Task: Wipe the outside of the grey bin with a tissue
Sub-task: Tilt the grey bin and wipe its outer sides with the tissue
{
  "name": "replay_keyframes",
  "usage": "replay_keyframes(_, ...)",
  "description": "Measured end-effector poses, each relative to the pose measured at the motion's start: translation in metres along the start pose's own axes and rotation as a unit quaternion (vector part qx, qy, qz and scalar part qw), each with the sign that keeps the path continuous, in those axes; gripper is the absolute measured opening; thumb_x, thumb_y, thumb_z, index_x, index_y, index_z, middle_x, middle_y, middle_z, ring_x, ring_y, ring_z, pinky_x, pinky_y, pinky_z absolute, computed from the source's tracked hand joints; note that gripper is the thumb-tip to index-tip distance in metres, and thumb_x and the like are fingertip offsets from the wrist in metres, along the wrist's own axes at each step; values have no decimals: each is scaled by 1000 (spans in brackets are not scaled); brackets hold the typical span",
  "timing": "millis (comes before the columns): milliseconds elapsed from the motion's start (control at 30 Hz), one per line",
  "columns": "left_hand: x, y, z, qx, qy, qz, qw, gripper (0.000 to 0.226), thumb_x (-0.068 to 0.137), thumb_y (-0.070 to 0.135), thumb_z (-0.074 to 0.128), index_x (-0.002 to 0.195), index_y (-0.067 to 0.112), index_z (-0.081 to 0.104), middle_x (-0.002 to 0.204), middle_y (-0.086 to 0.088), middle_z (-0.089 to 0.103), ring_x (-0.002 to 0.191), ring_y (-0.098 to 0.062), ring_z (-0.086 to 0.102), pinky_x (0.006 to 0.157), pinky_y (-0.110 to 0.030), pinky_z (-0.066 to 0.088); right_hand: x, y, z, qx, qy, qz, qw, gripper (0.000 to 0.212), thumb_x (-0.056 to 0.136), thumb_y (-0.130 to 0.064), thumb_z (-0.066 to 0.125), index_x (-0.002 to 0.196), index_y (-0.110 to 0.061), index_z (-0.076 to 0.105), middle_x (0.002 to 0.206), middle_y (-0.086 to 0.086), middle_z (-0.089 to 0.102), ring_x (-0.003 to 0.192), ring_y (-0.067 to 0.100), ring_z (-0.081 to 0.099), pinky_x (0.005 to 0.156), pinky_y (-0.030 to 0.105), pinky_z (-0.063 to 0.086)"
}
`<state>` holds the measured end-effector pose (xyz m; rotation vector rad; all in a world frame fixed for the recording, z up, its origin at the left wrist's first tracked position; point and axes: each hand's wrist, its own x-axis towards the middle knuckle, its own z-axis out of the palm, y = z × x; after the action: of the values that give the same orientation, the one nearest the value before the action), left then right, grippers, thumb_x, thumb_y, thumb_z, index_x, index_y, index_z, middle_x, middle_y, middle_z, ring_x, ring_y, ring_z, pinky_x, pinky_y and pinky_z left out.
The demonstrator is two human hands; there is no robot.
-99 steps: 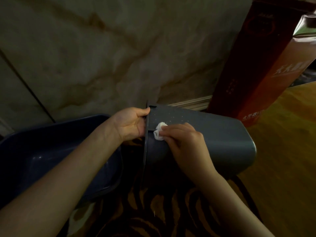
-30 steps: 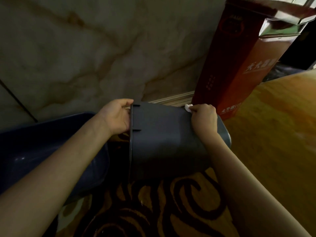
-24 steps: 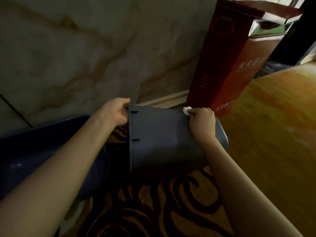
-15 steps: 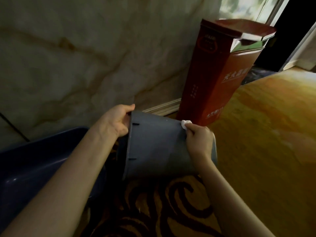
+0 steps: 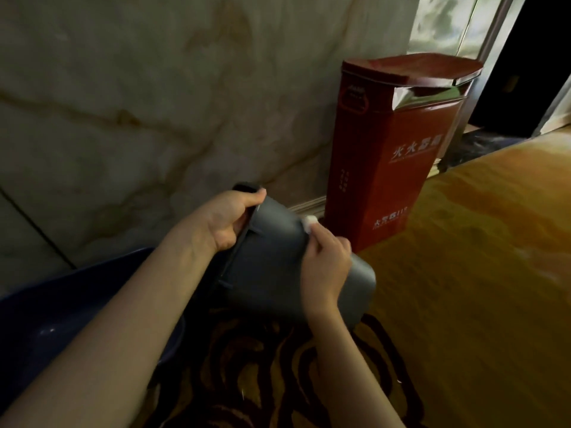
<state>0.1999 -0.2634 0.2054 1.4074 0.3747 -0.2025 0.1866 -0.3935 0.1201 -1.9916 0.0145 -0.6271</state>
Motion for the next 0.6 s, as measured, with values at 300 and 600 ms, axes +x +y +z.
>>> replay_keyframes(300,-4,-26,-20,85,-86,32,992,25,81,22,55,78,14,78,82,-3,77,81,-14,72,63,-21,56,-9,103,-39,-7,-45,326,944,23,93,-19,52,109,-10,66,107,10,67,91,20,59,88,39,50)
replay_keyframes(600,-6,-28,-35,77,-99,39,991,26,73,24,58,85,11,77,89,-6,77,86,-17,72,68,-26,57,-17,22,-19,93,-92,217,967,22,90,-17,56,108,-24,67,102,-3,69,83,5,60,80,24,48)
